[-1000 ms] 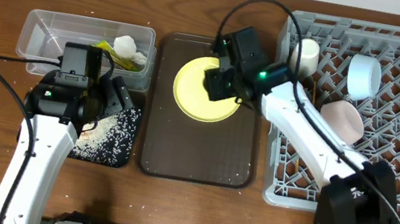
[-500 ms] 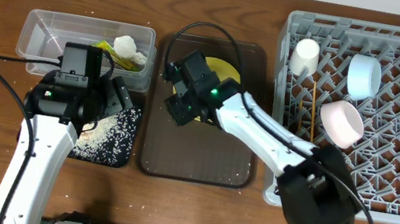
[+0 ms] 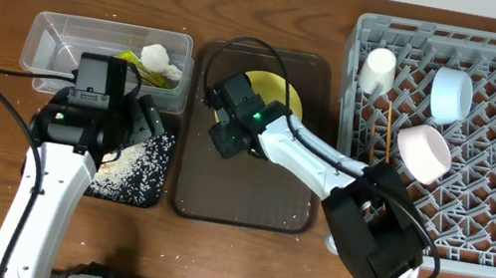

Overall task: Sort waste into correct bins and load items into the dishwasher rack
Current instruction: 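Lift the yellow plate and stand it on edge in the rack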

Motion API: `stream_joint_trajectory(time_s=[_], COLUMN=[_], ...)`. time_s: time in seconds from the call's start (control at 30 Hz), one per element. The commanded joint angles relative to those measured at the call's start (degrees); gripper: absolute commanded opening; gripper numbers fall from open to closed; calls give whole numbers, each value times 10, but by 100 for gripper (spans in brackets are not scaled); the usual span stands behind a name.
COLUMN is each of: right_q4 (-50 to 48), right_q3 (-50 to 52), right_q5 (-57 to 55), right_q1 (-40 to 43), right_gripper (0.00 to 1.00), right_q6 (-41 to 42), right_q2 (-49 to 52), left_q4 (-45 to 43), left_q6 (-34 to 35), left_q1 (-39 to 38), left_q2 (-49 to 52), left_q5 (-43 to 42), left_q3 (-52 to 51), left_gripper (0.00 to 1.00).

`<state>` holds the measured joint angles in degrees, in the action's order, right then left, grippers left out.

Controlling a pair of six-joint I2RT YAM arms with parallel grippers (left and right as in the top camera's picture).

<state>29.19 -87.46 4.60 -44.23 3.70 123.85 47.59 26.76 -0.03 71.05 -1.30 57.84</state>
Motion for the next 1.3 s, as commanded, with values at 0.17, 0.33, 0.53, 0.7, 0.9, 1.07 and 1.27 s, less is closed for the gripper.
stream_joint_trajectory(time_s=[0.17, 0.33, 0.53, 0.7, 0.9, 1.07, 1.27], right_q4=[2, 14, 57, 104, 170, 211, 195], right_q3=[-10, -28, -36, -36, -35, -35, 9], right_q5=[-2, 23, 66, 204, 368, 480, 585], right_q1=[-2, 8, 47, 138, 309, 445, 533], right_gripper=[1, 1, 1, 1, 1, 1, 1], right_q6=[25, 33, 51, 51, 70, 65, 52], right_q2=[0, -64, -193, -317, -419, -438, -428], left_q4=[2, 2, 2, 2, 2, 2, 2], left_q6=[0, 0, 0, 0, 0, 0, 0], left_q1=[2, 2, 2, 2, 2, 2, 2], left_q2=[1, 1, 1, 1, 1, 1, 1], left_q5=[5, 5, 5, 5, 5, 5, 5], left_q3=[6, 6, 6, 6, 6, 6, 6], left_gripper=[94, 94, 94, 94, 94, 94, 94])
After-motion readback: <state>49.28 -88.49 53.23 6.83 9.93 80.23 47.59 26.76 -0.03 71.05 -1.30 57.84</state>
